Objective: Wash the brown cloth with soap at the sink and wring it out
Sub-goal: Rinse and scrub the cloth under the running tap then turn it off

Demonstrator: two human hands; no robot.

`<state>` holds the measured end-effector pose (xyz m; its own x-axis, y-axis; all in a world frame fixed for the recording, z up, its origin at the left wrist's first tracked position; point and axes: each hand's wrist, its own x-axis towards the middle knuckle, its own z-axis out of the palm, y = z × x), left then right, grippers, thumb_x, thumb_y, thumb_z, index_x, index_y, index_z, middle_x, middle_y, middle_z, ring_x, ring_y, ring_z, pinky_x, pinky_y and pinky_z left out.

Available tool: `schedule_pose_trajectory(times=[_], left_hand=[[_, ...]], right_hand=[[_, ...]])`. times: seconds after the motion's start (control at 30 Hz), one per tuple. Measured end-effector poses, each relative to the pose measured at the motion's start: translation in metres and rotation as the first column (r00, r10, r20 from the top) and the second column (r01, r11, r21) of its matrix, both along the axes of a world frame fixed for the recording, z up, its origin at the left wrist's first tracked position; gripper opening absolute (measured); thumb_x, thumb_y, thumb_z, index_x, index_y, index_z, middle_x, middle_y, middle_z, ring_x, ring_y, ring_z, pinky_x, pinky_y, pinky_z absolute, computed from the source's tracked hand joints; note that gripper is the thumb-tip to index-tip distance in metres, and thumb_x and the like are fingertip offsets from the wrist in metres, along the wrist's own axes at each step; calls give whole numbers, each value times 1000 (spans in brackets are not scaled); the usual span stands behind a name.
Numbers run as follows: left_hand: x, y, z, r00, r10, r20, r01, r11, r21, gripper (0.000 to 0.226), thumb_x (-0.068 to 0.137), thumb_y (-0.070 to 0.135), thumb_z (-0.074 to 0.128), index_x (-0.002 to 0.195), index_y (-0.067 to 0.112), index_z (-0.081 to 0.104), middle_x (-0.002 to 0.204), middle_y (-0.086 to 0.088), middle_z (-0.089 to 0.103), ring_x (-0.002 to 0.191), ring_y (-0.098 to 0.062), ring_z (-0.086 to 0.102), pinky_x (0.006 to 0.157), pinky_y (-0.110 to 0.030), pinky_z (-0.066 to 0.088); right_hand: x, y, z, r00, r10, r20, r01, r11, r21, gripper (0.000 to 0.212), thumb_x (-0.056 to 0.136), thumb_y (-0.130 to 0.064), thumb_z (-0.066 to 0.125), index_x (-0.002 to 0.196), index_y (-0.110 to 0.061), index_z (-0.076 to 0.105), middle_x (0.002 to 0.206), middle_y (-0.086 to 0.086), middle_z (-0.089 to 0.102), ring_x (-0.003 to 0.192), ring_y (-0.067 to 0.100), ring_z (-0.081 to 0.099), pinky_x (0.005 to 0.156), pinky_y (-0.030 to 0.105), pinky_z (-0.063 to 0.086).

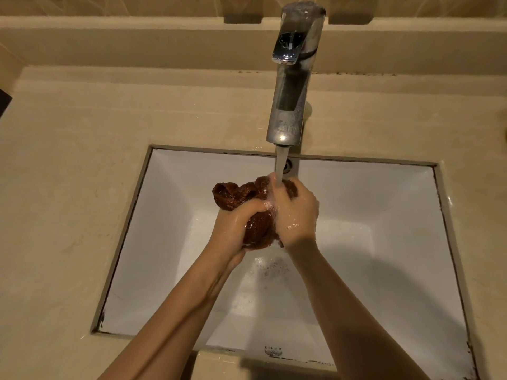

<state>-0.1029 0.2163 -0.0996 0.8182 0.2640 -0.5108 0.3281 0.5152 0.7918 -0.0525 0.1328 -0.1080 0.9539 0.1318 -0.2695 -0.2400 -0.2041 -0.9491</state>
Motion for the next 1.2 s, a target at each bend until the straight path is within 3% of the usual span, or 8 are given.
schedule_pose_trajectory(times=[0.13,0.27,0.37,0.47,0.67,0.83,0.97,1.2], left_hand=[[-3,-1,-6,1000,7,21,-6,999,-53,3,68,14,67,69,17,67,68,-7,66,61,-21,66,53,-31,51],[1,3,-3,991,-92,93,83,991,103,13,82,25,67,92,17,71,87,-9,72,81,-24,70,62,-34,55],[6,3,5,994,-82,76,83,997,-4,28,79,40,57,99,26,71,99,2,76,96,-14,70,77,-27,57],[12,0,15,999,-45,-10,44,997,-67,44,75,52,56,105,24,71,105,-3,75,101,-18,69,90,-35,53],[25,-13,20,995,-72,-75,77,995,62,46,87,58,48,110,23,68,102,-4,75,97,-17,70,84,-32,56],[27,-12,22,996,-22,-82,19,999,-47,36,92,47,48,97,20,72,92,-5,76,92,-18,71,87,-35,55],[23,-27,12,972,220,-81,-222,975,-20,38,91,47,52,84,15,72,78,-6,72,79,-19,69,76,-33,53],[24,-34,0,902,418,-109,-377,885,274,39,90,45,56,66,15,63,58,1,66,63,-15,64,61,-28,51]], right_hand=[[6,-2,0,998,56,14,-55,995,-79,30,92,-36,53,66,-20,54,61,-6,53,58,5,48,57,14,36],[16,-5,0,1000,-15,-11,15,999,-49,23,94,-30,50,76,-19,58,71,-6,57,70,7,53,65,19,42],[15,-9,0,999,-43,25,45,997,-67,23,93,-38,49,91,-18,61,86,-3,63,85,11,59,81,27,52],[5,-11,0,994,56,96,-41,988,-147,30,88,-48,50,102,-23,58,103,-2,60,98,13,58,90,36,52],[-3,-7,-1,990,88,111,-76,992,-103,60,75,-75,40,121,-39,51,127,-14,49,116,10,52,100,39,47],[-6,-1,0,991,52,124,-33,988,-153,44,82,-61,49,111,-29,58,119,-9,52,108,15,55,93,39,51],[-8,8,3,965,-18,261,95,954,-284,40,86,-58,43,92,-23,63,97,-6,58,86,14,58,74,33,53],[-5,9,-4,976,-51,212,107,958,-264,30,92,-39,50,75,-18,62,74,-4,58,66,9,53,58,18,39]])
